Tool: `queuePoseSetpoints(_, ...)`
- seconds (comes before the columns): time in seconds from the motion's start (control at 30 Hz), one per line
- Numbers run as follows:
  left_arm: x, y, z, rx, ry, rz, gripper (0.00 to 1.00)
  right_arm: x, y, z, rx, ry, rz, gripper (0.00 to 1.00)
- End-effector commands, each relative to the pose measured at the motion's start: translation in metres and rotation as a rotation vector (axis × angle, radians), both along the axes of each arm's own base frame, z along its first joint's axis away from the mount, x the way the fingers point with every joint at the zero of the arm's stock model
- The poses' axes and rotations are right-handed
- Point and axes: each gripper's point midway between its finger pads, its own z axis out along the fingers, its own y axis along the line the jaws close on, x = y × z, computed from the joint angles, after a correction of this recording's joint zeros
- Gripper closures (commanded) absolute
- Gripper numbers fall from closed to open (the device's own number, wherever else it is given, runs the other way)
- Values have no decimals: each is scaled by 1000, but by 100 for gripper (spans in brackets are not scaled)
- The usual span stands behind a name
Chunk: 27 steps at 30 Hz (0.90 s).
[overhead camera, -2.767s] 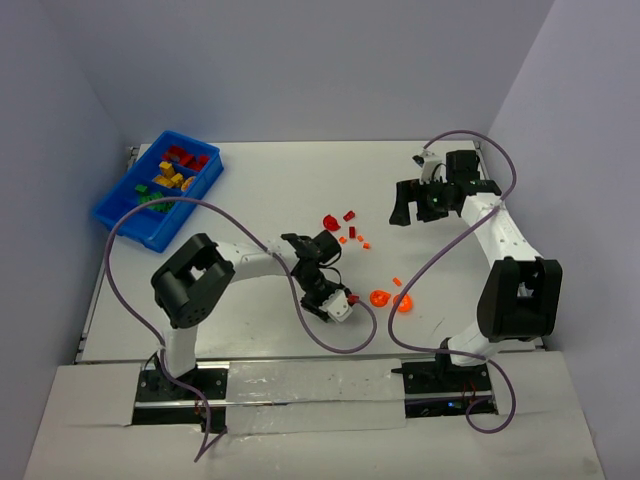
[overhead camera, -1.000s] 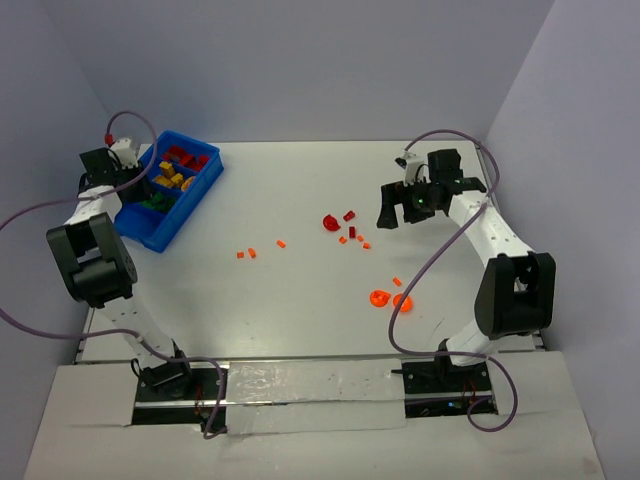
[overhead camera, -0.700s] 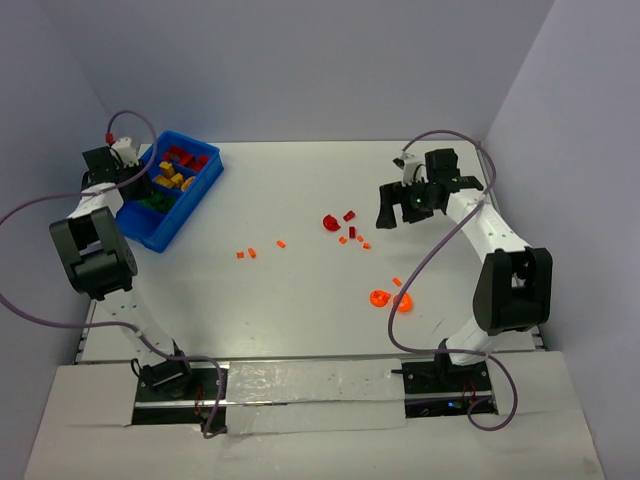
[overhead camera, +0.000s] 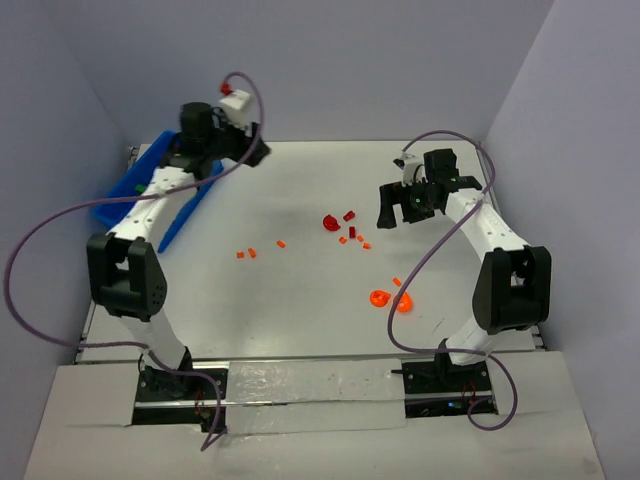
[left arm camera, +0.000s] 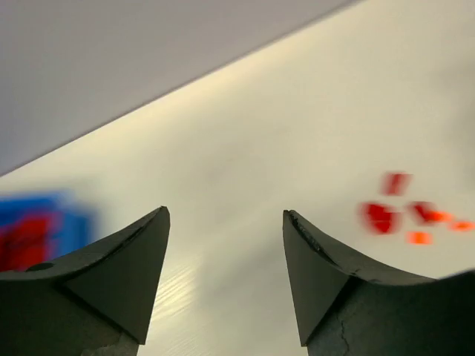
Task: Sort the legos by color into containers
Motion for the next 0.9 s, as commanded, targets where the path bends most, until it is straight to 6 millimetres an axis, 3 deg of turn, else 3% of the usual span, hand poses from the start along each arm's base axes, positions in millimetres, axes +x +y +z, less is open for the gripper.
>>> queuePoseSetpoints(0.0, -18, -104, -29, -152, 153, -170, 31, 16, -2, 12, -17, -56, -24, 0)
queuePoseSetpoints(0.03, -19, -124, -39, -190, 202, -205, 33, 17, -3, 12, -20, -57, -28, 0)
queuePoseSetpoints(0.07, -18, -128, -40, -223, 222, -201, 34, 17, -3, 12, -20, -55, -29, 0)
queuePoseSetpoints(0.17, -13, -164, -77, -371, 380, -234, 40, 18, -4, 13, -8, -50, -34, 0)
queuePoseSetpoints(0.27, -13, -178, -90, -431, 457, -255, 42, 18, -5, 14, -5, -54, -35, 0)
queuePoseSetpoints(0.6, -35, -194, -165, -469, 672, -264, 44, 17, -7, 13, -6, -50, -38, 0)
queuePoseSetpoints(0.87, -64, -213, -196, -490, 797, -322, 47, 18, -8, 12, -7, -46, -38, 0)
